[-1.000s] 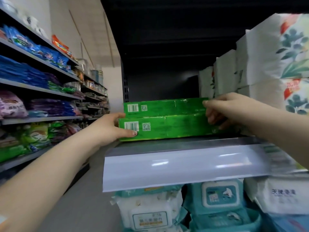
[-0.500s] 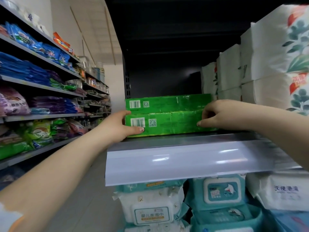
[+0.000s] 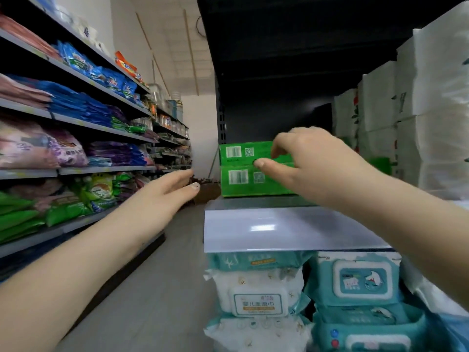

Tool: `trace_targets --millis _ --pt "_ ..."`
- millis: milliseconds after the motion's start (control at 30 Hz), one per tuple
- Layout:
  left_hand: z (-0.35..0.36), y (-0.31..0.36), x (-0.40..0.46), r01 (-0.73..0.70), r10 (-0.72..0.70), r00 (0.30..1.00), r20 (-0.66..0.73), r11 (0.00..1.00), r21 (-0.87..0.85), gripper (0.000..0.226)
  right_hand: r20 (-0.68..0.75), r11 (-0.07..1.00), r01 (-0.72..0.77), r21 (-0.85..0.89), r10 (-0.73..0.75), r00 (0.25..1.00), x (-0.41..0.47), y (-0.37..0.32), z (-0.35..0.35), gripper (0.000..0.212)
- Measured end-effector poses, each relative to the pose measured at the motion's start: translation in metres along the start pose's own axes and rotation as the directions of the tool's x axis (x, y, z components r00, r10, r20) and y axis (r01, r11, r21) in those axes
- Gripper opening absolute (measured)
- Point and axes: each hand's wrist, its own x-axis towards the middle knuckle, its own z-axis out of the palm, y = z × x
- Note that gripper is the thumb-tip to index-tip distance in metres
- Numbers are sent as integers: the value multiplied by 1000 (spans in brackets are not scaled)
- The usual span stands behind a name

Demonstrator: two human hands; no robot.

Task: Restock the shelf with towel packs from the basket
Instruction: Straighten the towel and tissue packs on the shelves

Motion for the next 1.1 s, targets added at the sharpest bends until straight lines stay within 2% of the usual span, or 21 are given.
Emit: trace_targets --millis 133,233,367,467,533,633,733,833,933,1100 --pt "-52 -21 -66 -55 66 996 -55 982 179 37 -154 941 311 138 -290 945 -20 -78 14 60" --pt "-90 -50 -131 17 25 992 -120 940 341 45 -219 860 438 261 -390 895 -39 -141 43 55" --pt "-127 -88 -230 126 -38 986 -165 817 563 52 -129 703 487 519 -498 857 -86 -234 94 48" --pt "-154 -125 -308 279 -167 960 -227 680 678 68 -7 617 446 648 -581 814 -136 -300 137 52" --pt "-170 -148 -366 428 -291 904 -314 604 672 77 62 571 412 710 -633 772 -173 -341 164 56" --pt "-183 -181 -455 640 -454 767 -454 485 596 61 153 516 359 778 -709 688 -229 -390 200 60" --pt "-187 -217 -532 769 -605 624 -495 361 527 58 169 472 409 781 -790 589 -277 -429 234 54" --pt "-188 -259 -589 849 -707 501 -499 287 445 58 220 451 420 787 -842 493 -314 -456 265 52" --pt "-189 -303 -625 900 -767 400 -501 226 372 57 253 451 447 773 -864 436 -340 -473 288 53" --pt "-193 -382 -647 923 -824 307 -476 136 360 60 310 468 497 731 -876 369 -369 -483 317 48"
